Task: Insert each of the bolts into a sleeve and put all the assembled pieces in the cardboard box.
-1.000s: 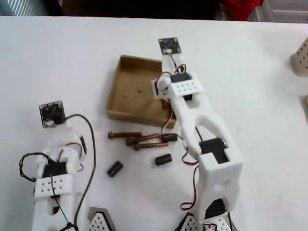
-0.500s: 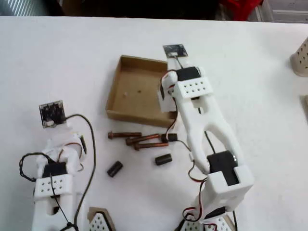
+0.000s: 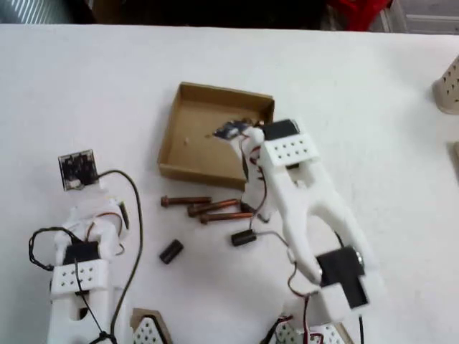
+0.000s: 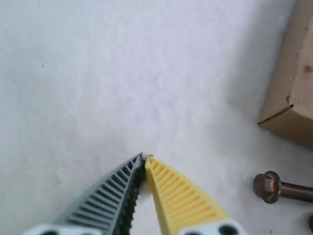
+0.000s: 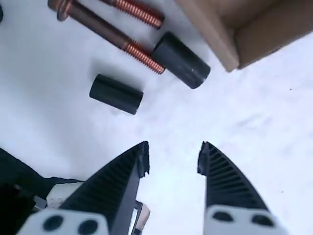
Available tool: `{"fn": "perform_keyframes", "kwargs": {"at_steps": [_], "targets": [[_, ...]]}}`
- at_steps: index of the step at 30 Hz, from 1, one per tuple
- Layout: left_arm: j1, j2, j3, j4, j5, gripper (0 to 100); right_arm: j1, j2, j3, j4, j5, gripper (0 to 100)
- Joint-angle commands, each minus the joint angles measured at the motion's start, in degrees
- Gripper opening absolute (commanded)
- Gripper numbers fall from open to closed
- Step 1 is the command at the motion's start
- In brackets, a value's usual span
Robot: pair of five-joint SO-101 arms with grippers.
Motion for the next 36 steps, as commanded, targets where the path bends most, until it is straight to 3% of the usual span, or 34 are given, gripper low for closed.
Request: {"fn": "perform_keyframes", "kwargs": {"at_steps": [1, 7, 11, 19, 24, 31, 36], "targets": [[-0.4, -0.6, -0.4, -1.7, -0.6, 2, -0.6, -12.4, 10.0, -5.7, 1.6, 14.4], [-0.4, -0.6, -0.4, -1.7, -0.6, 2, -5.4, -16.9, 17.5, -6.2, 3.3, 22.3], [-0.4, -0.6, -0.4, -1.6, -0.6, 2, -13.1, -17.7, 22.4, -6.7, 14.7, 25.6], [-0.4, -0.6, -0.4, -1.6, -0.6, 2, -21.1, -22.1, 30.4, -19.5, 15.2, 25.6], [-0.4, -0.6, -0.4, -1.6, -0.6, 2, -21.1, -22.5, 33.8, -23.7, 23.4, 25.5], [-0.4, -0.6, -0.4, -1.6, -0.6, 2, -16.0, -22.8, 34.3, -25.5, 33.1, 25.6], [-0.3, -0.6, -0.4, -1.6, -0.6, 2, -13.8, -22.3, 34.7, -29.0, 36.8, 25.5]]}}
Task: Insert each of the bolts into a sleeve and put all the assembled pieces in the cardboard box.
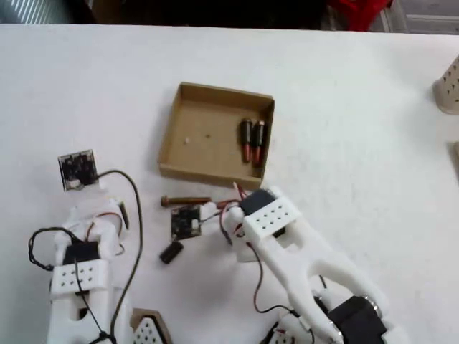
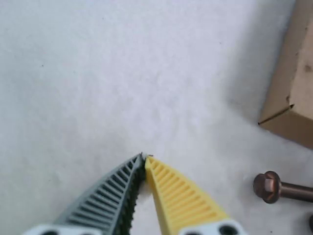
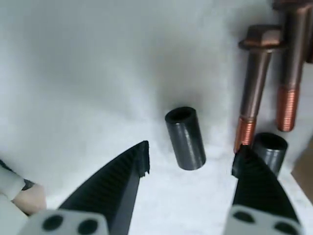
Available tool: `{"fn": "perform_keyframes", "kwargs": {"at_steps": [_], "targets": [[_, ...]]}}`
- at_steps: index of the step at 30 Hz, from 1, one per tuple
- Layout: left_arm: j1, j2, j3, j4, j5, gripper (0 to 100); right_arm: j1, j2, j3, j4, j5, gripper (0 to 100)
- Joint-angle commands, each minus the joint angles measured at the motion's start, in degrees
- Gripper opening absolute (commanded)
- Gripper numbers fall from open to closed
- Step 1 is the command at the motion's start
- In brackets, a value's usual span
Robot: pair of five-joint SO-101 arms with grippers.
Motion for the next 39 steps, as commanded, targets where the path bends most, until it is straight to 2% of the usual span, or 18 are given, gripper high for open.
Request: {"fn": "perform_keyframes", "kwargs": {"at_steps": [1, 5, 9, 14, 20, 24, 27, 33, 36, 39], "targets": [[-0.3, -0.6, -0.4, -1.6, -0.7, 2, 2.1, -1.5, 0.3, -2.7, 2.6, 25.5], [-0.2, -0.6, -0.4, -1.6, -0.7, 2, 0.8, -2.0, 2.6, -2.9, 2.6, 25.1], [-0.2, -0.6, -0.4, -1.6, -0.7, 2, 0.2, -1.6, 3.2, -4.4, 2.3, 18.9], [-0.4, -0.6, -0.4, -1.6, -0.7, 2, 0.1, -1.5, 4.1, -6.6, 2.2, 20.2], [-0.4, -0.6, -0.4, -1.6, -0.7, 2, 0.3, -1.4, 6.9, -14.0, 2.7, 17.4], [-0.4, -0.6, -0.4, -1.6, -0.7, 2, 0.1, -1.4, 9.5, -17.3, 8.6, 9.1], [-0.4, -0.6, -0.4, -1.6, -0.7, 2, 0.1, -1.4, 9.8, -17.2, 9.4, 8.9], [-0.4, -0.6, -0.4, -1.6, -0.7, 2, 0.5, -1.4, 10.0, -17.5, 8.8, 8.0], [-0.4, -0.6, -0.4, -1.6, -0.7, 2, 0.5, -1.4, 10.4, -17.2, 8.7, 1.2], [-0.4, -0.6, -0.4, -1.6, -0.7, 2, 1.3, -1.5, 10.5, -17.5, 2.5, 1.5]]}}
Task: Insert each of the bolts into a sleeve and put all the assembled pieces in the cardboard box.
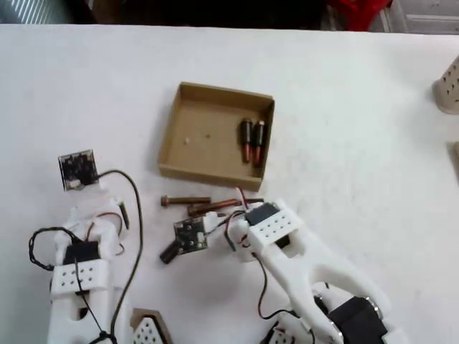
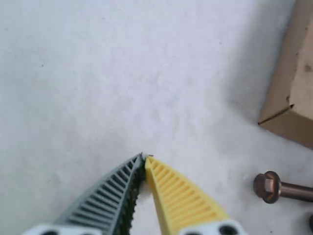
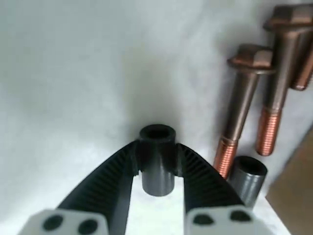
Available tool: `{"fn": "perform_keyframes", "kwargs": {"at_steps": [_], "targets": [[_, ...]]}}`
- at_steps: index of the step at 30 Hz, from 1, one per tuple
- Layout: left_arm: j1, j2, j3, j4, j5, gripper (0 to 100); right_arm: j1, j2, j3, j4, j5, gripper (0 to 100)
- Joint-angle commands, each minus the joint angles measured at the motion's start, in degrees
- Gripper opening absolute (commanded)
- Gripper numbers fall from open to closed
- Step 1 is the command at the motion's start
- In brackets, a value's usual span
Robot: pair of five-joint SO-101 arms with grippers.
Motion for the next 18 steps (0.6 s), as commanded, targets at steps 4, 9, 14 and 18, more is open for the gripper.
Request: {"fn": "perform_keyframes", "kwargs": {"at_steps": [4, 9, 14, 18], "targets": [[-0.4, -0.6, -0.4, -1.6, -0.7, 2, 2.3, -1.7, -1.3, 0.2, -22.0, 1.6], [-0.3, -0.6, -0.5, -1.6, -0.4, 2, 7.8, -1.8, -3.8, 5.9, -32.5, 1.6], [2.9, -0.6, -1.2, -0.4, 4.7, 2, 16.7, -1.8, -5.8, 5.9, -38.9, 1.6], [8.3, -0.5, -10.6, 13.5, 9.4, 2, 20.4, -1.3, -7.6, 4.8, -42.4, 1.6]]}}
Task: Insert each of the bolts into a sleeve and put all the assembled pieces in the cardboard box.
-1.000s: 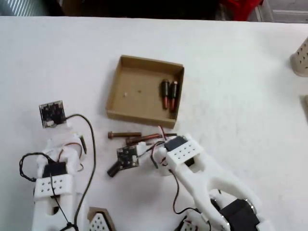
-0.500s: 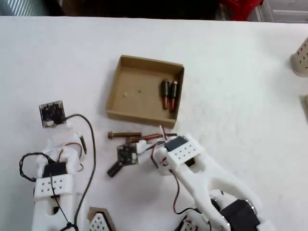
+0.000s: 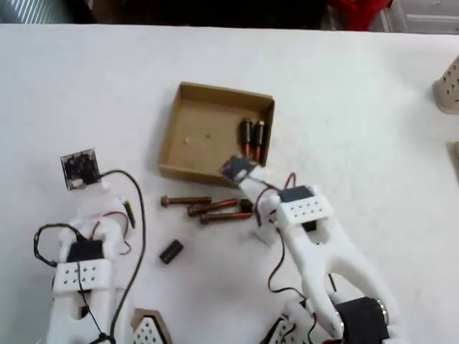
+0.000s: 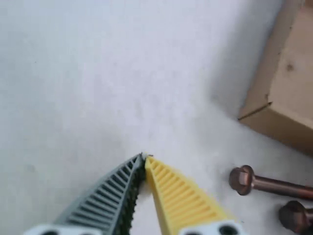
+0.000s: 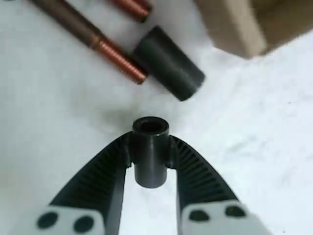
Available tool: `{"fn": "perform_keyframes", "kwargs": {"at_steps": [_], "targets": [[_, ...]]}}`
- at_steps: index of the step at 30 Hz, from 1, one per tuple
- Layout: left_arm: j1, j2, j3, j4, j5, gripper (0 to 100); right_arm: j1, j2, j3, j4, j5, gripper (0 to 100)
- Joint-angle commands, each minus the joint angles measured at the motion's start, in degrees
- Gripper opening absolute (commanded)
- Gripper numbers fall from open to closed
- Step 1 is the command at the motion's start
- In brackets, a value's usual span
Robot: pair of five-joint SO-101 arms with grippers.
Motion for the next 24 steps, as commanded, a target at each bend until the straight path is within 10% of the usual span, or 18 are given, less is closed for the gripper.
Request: {"fn": "perform_keyframes", "kwargs": {"at_steps": [1, 6, 19, 24], "targets": [[6.7, -0.2, -13.1, 15.9, 3.9, 2, 3.8, -0.8, -3.4, -0.8, -3.2, 1.6], [22.2, -0.1, -25.1, 28.2, 9.6, 2, 4.5, -0.8, -3.4, -0.7, -3.5, 1.6], [51.2, 19.6, -25.9, 14.5, 18.3, 3, 11.4, -0.7, -3.4, -0.8, -3.1, 1.6], [53.1, 24.0, -25.7, 9.9, 20.8, 20, 11.4, -0.7, -3.4, -0.8, -3.0, 1.6]]}}
